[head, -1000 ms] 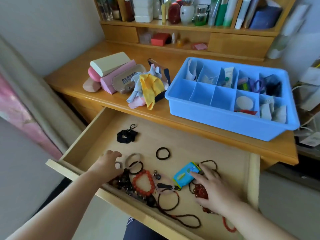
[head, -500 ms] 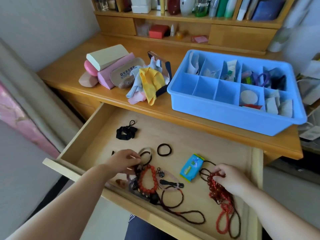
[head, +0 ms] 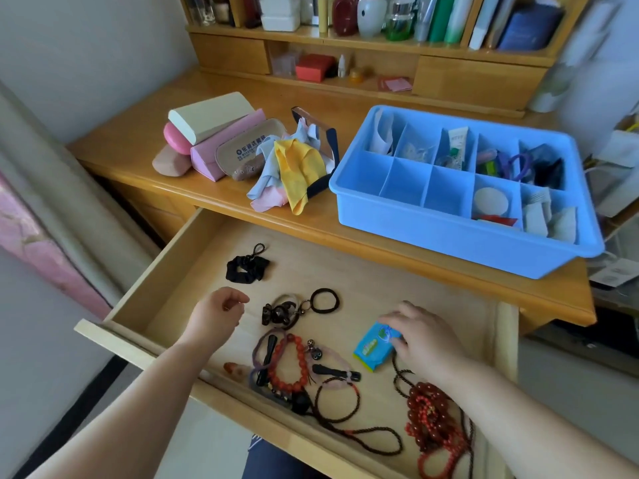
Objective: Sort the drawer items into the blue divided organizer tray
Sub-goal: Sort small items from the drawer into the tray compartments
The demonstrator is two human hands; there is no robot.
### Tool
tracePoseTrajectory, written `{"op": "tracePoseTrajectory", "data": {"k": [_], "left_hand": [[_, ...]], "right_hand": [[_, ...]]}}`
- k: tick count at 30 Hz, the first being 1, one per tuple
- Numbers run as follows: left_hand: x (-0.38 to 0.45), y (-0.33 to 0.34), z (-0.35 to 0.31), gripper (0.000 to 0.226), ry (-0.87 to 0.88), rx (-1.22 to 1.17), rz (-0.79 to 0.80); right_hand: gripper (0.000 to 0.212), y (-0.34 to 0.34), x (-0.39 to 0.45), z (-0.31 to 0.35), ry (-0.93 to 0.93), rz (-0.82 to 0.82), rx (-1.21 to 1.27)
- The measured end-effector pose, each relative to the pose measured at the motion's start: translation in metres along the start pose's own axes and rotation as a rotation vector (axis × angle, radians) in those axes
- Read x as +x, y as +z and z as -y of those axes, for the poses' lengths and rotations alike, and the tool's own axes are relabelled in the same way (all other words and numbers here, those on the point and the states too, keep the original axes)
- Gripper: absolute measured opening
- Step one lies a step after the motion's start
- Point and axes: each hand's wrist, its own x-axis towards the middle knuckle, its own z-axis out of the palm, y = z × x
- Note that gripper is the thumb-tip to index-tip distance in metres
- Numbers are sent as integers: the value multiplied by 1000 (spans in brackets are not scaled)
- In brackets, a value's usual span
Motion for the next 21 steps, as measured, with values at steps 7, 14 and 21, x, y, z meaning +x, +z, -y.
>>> {"op": "tracePoseTrajectory", "data": {"k": [7,14,21], "left_hand": [[-20,33,-15,17,230,277,-4],[-24,48,-23,21,374,405,86],[-23,41,-16,19,355,314,70]], "right_hand": [[34,17,25,12,-129,104,-287],[11,-33,-19,8,300,-113,710],[30,-155,-51,5,255,-342,1114]]}}
